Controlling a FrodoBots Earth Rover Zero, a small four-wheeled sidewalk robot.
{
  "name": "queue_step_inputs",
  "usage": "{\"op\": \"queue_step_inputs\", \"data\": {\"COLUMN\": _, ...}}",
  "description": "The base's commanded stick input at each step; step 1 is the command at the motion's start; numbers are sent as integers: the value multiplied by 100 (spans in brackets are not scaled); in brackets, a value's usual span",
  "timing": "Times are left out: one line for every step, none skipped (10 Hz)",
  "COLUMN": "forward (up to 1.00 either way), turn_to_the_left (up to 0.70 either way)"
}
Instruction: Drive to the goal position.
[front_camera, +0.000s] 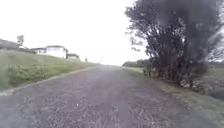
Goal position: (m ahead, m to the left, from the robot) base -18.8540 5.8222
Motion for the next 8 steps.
{"op": "queue_step_inputs", "data": {"forward": 0, "turn_to_the_left": 85}}
{"op": "queue_step_inputs", "data": {"forward": 0, "turn_to_the_left": 85}}
{"op": "queue_step_inputs", "data": {"forward": 0, "turn_to_the_left": 85}}
{"op": "queue_step_inputs", "data": {"forward": 0, "turn_to_the_left": 85}}
{"op": "queue_step_inputs", "data": {"forward": 0, "turn_to_the_left": 85}}
{"op": "queue_step_inputs", "data": {"forward": 0, "turn_to_the_left": 85}}
{"op": "queue_step_inputs", "data": {"forward": 0, "turn_to_the_left": 85}}
{"op": "queue_step_inputs", "data": {"forward": 0, "turn_to_the_left": 85}}
